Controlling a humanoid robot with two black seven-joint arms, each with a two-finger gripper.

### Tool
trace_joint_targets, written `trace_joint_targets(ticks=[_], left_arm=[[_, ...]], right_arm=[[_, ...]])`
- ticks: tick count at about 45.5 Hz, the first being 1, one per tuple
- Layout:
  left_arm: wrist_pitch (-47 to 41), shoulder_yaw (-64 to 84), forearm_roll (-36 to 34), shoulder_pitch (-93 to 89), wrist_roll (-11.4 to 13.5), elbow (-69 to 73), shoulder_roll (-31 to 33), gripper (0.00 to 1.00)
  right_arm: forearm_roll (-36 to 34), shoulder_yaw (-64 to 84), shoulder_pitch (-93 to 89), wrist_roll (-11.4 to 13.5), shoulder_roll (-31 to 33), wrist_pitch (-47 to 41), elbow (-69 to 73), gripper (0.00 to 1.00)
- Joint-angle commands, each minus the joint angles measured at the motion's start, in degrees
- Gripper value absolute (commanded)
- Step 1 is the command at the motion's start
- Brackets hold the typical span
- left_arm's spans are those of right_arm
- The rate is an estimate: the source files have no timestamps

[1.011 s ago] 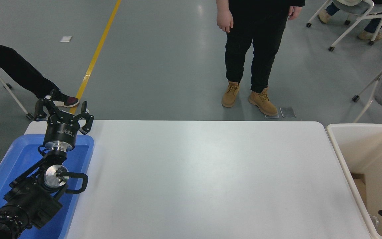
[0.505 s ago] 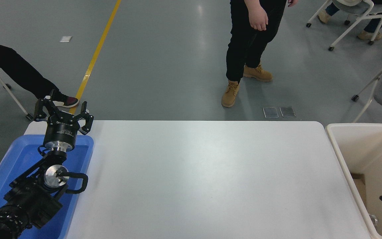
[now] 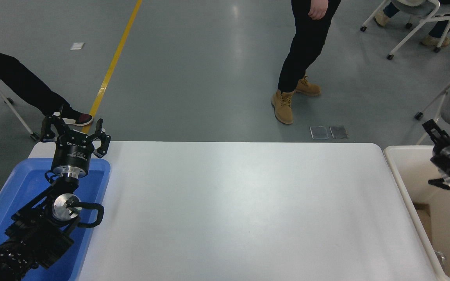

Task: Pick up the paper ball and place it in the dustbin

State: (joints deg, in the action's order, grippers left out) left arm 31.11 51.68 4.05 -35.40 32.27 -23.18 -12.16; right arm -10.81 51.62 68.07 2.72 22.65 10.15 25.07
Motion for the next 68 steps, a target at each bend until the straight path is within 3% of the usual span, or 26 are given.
trace_joint_targets(ticks=[1,19,38,49,68], left_arm=[[0.0,0.0,0.0,0.0,0.0,0.0,0.0,0.99],[0.0,-0.1,0.0,0.1,0.0,0.1,0.0,0.99],[0.0,-0.1,0.0,0.1,0.0,0.1,-0.1,0.99],[0.0,-0.1,0.0,0.1,0.1,0.1,-0.1,0.99],[0.0,-0.1,0.0,0.1,0.0,0.1,-0.1,0.99]], right_arm=[[6.3,10.9,19.9,0.0,0.7,-1.8,21.7,1.00],[15.2,13.7,46.4,0.2,6.1,-24.5,48.0,1.00],[17.5,16.6,65.4,0.2,10.1,-47.5,62.0,1.00],[18.6,14.8,68.2,0.3,10.0,-55.2,62.1,1.00],[25.6,9.8,68.6,0.4,5.5,-55.2,61.8,1.00]])
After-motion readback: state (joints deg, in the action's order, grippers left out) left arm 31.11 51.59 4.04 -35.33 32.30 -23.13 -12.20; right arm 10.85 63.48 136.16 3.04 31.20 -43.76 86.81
